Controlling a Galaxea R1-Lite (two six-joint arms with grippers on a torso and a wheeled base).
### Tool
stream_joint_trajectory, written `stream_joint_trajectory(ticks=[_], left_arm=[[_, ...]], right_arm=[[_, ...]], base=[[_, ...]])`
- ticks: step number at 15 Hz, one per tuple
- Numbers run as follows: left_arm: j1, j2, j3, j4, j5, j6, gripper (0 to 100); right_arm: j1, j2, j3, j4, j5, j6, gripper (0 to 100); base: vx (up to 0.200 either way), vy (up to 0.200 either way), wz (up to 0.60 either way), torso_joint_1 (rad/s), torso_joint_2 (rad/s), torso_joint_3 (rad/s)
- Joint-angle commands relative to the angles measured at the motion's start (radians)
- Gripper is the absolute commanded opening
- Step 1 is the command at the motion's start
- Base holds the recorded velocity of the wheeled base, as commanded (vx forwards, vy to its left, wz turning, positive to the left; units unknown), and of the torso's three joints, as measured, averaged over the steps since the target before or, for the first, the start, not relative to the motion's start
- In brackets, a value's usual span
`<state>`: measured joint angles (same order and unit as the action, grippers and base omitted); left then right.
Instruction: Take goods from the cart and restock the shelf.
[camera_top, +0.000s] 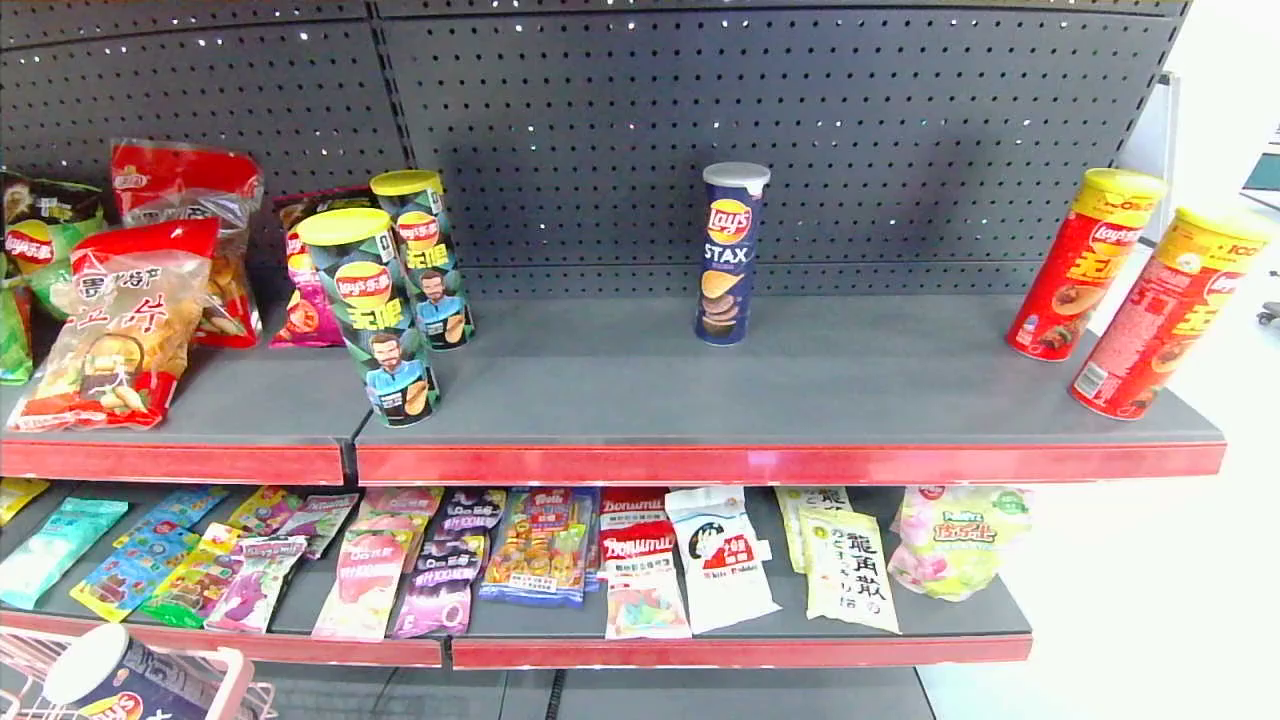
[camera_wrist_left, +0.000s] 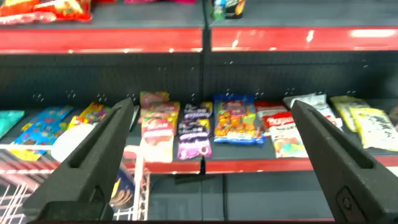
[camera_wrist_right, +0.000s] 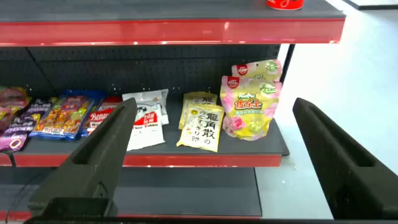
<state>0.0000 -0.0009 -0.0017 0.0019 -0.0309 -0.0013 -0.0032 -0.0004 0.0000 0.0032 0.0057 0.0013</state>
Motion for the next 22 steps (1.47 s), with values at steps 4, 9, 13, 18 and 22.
stream_joint_trajectory(ticks=[4,9,13,18,22], left_arm=[[0.0,0.001,0.002,0.0,0.0,0.0,100],[0.0,0.001,0.0,0.0,0.0,0.0,100],[0.0,0.001,0.002,0.0,0.0,0.0,100],[0.0,0.001,0.0,0.0,0.0,-0.002,100],[0.0,0.001,0.0,0.0,0.0,0.0,100]], right_arm=[[0.0,0.0,0.0,0.0,0.0,0.0,100],[0.0,0.0,0.0,0.0,0.0,0.0,100],[0.0,0.0,0.0,0.0,-0.001,0.003,100],[0.0,0.0,0.0,0.0,-0.001,0.006,100],[0.0,0.0,0.0,0.0,-0.001,0.006,100]], base=[[0.0,0.0,0.6,0.016,0.0,0.002],[0.0,0.0,0.6,0.004,0.01,0.003],[0.0,0.0,0.15,0.001,0.0,-0.001],[0.0,0.0,0.0,-0.094,0.23,0.133],[0.0,0.0,0.0,-0.17,0.43,0.262]])
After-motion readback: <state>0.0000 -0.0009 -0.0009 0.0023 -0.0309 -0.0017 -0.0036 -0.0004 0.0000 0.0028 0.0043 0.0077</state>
